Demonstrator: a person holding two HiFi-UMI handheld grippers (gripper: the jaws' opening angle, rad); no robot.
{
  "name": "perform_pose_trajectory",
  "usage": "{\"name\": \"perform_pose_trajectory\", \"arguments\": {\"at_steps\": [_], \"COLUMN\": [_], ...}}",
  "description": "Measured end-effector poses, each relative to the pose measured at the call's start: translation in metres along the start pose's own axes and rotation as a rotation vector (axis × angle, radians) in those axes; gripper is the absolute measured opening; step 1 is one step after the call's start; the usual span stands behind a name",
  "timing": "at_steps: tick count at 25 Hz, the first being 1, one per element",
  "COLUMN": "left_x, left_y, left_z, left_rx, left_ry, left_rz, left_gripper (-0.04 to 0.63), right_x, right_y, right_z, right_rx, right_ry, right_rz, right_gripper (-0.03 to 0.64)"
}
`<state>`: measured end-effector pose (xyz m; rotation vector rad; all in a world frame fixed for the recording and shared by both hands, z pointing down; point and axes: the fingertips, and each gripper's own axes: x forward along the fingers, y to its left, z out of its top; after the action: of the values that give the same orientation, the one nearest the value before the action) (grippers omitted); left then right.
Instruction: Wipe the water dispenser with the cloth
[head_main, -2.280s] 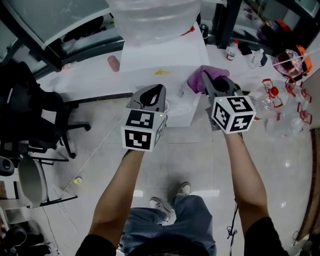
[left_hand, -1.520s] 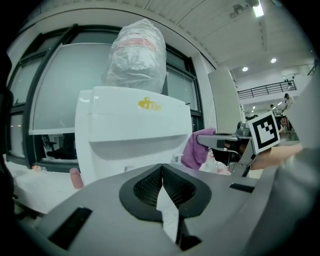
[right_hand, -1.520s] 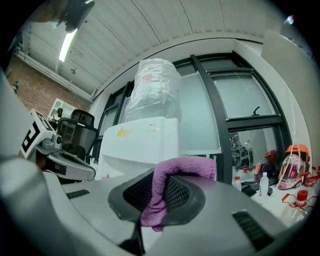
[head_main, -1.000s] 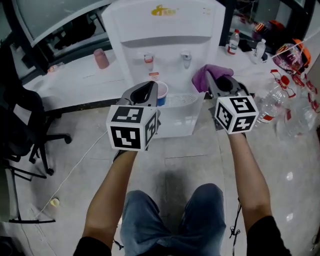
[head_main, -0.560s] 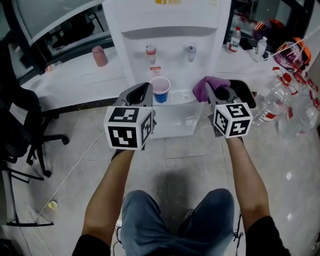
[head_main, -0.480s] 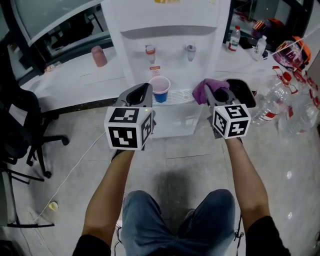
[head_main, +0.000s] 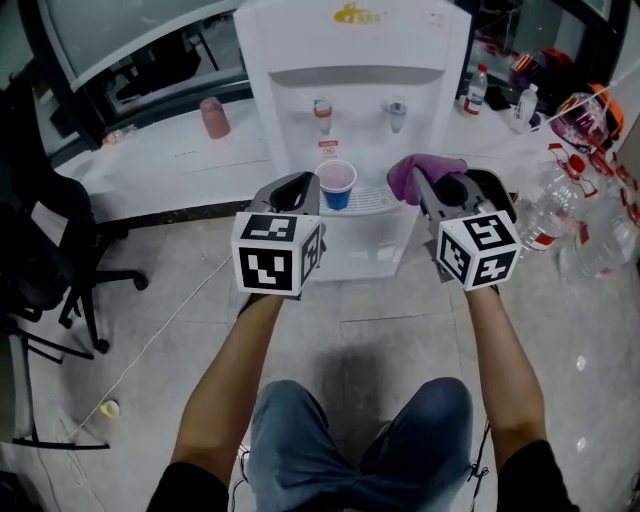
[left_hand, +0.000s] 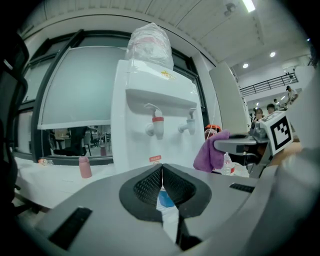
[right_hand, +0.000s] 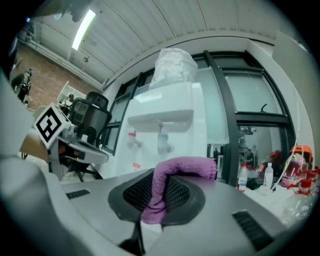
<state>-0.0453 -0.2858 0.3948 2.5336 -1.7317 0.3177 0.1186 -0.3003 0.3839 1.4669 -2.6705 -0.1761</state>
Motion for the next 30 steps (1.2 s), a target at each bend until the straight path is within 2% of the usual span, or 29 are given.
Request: {"name": "perform_pose_trajectory", "arguments": {"at_steps": [7,12,18,23,30], "left_x": [-0.015,-0.03,-0.052,-0.066,-0.076], "left_y": [0.014,0.03,0.054,0.066,0.075], "left_z": [0.025,0.039,0.04,0.033,0.024], "left_rx": [0.008,0.014,0.006,-0.011,-0.023], "left_ry": [-0.033,-0.046,-0.05,-0.048,-0.046], "left_rz": [0.023,0.059,0.123,0.165,0.202], "left_gripper": [0.028,0.028,0.028,0.028,0.028], "right_x": [-0.004,0.021,0.059,0.091,0.119], "right_y": [0.052,0.091,0.13,0.144,0.16], "right_z": [0.12,0.176,0.21,0.227,0.211], "right_rx": [-0.038,-0.052,-0.007,0.041,0.136], "right_ry": [-0.207,-0.285,-0.332,-0.339,-0.283], "right_rz": [0.125,0.205,0.293,0.31,0.333], "right_gripper": [0.043,0.043,0.043,0.041,0.041]}}
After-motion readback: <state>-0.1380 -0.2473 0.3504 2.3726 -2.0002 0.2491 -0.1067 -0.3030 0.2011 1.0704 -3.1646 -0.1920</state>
